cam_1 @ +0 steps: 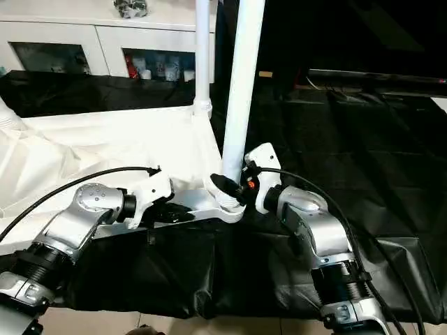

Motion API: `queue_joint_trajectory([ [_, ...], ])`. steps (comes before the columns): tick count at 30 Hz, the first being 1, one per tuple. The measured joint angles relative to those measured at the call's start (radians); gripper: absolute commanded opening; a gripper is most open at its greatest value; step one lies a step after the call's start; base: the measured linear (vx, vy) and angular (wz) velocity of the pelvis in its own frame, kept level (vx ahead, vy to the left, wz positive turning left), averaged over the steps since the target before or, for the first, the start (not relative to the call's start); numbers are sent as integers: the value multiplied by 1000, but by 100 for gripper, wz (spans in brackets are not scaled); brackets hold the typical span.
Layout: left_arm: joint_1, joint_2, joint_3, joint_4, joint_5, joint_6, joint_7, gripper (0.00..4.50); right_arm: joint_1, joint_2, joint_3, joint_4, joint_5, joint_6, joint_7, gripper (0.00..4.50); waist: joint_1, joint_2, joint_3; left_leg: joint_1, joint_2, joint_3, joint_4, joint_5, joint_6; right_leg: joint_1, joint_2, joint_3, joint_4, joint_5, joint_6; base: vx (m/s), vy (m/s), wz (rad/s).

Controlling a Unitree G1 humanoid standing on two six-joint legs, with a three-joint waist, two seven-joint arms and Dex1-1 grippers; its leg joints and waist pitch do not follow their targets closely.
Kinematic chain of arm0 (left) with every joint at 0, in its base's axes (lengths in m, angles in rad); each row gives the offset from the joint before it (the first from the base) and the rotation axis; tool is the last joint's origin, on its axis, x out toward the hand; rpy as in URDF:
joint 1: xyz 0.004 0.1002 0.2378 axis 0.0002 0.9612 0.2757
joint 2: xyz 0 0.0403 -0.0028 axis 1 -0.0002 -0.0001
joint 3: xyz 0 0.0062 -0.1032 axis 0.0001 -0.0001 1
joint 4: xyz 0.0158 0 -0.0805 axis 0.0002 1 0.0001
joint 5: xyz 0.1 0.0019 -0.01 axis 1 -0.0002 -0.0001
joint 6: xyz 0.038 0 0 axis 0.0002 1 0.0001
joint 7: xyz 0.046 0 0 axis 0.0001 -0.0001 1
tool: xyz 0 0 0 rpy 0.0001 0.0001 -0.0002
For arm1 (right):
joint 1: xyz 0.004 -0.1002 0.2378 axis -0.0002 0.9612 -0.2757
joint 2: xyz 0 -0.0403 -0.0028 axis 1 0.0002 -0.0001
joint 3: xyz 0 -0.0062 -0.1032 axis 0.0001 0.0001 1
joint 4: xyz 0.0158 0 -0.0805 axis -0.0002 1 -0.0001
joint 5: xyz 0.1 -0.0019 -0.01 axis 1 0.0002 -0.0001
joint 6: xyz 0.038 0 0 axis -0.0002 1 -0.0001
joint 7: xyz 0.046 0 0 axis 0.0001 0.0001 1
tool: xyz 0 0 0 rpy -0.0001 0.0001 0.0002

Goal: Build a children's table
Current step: Insert table leg to table base

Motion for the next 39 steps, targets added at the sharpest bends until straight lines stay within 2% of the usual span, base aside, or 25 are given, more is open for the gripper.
queue_joint_trajectory([
  [7,0,2,0,1,1,-4,-2,0,25,-35,-3,-42,18,52,33,189,1,0,0,0,0,0,0,0,0,0,0,0,0,0,0,0,0,0],
  [15,0,1,0,1,1,-5,-5,0,24,-34,-5,-41,19,57,32,189,3,0,0,0,0,0,0,0,0,0,0,0,0,0,0,0,0,0],
  [26,0,2,0,1,0,-10,-7,0,21,21,-69,34,63,28,19,189,1,0,0,0,0,0,-1,0,0,0,0,0,0,0,0,0,0,0],
  [31,0,-4,-1,0,0,-13,-6,0,77,46,-134,34,129,8,24,189,9,0,0,0,0,0,-1,0,0,-1,0,0,0,0,0,0,0,0],
  [39,0,-18,-1,4,1,-21,-2,0,135,79,-169,48,154,-83,31,189,11,0,0,0,0,0,-1,0,0,0,0,0,-1,-1,0,0,0,0],
])
